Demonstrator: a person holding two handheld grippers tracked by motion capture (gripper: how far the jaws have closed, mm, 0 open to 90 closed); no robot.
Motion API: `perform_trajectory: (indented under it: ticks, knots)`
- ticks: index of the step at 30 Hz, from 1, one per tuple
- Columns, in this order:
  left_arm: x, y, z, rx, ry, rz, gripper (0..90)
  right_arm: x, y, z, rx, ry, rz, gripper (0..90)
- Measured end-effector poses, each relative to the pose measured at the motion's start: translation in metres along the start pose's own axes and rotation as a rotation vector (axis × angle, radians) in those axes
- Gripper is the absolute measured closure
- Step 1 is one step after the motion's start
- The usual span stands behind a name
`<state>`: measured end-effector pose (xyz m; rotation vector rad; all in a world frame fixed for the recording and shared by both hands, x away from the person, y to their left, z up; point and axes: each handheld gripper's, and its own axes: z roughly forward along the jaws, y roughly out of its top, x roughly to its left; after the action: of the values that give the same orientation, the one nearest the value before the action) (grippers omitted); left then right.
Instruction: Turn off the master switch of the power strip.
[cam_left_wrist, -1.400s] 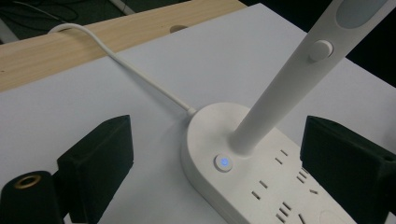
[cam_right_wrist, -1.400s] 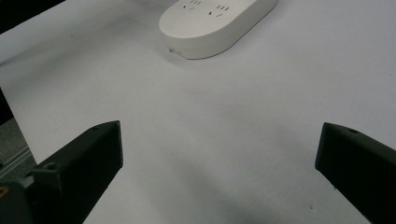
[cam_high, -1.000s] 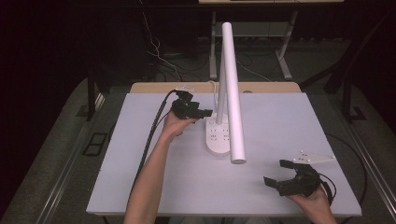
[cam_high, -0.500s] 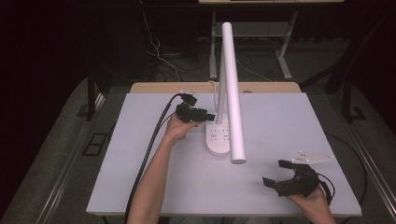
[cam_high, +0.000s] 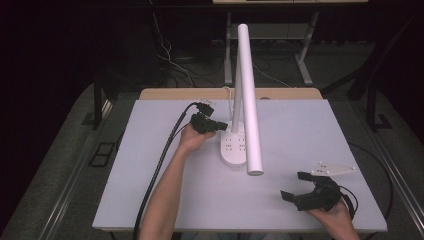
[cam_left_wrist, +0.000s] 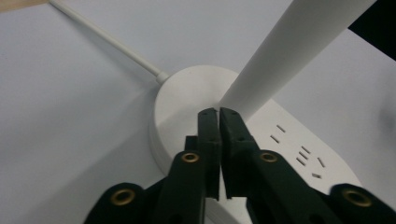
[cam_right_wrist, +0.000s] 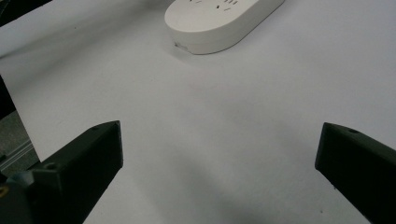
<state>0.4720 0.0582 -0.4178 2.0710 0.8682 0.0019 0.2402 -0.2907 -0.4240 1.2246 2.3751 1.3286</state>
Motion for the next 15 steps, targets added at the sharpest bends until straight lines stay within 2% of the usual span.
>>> perform_trajectory:
  ticks: [1, 2, 5, 6, 11, 15]
  knots:
    - [-0.001, 0.0, 0.001, -0.006, 0.009, -0.008, 89.5, 0.0, 0.0, 0.0, 0.0, 0.0, -0.002, 0.4]
    - [-0.001, 0.0, 0.002, 0.006, 0.012, 0.003, 89.7, 0.0, 0.0, 0.0, 0.0, -0.001, -0.002, 0.4]
    - [-0.002, -0.001, 0.006, 0.004, 0.021, -0.002, 89.9, 0.0, 0.0, 0.0, 0.001, -0.001, -0.001, 0.4]
    - [-0.002, -0.001, 0.006, 0.012, 0.024, 0.009, 89.9, 0.0, 0.0, 0.0, 0.001, -0.001, -0.002, 0.4]
    - [-0.002, -0.002, 0.009, 0.018, 0.037, 0.012, 89.9, 0.0, 0.0, 0.001, 0.001, 0.001, -0.004, 0.4]
    - [-0.003, -0.003, 0.012, 0.004, 0.034, -0.016, 90.0, 0.0, 0.0, 0.001, 0.002, 0.001, -0.004, 0.4]
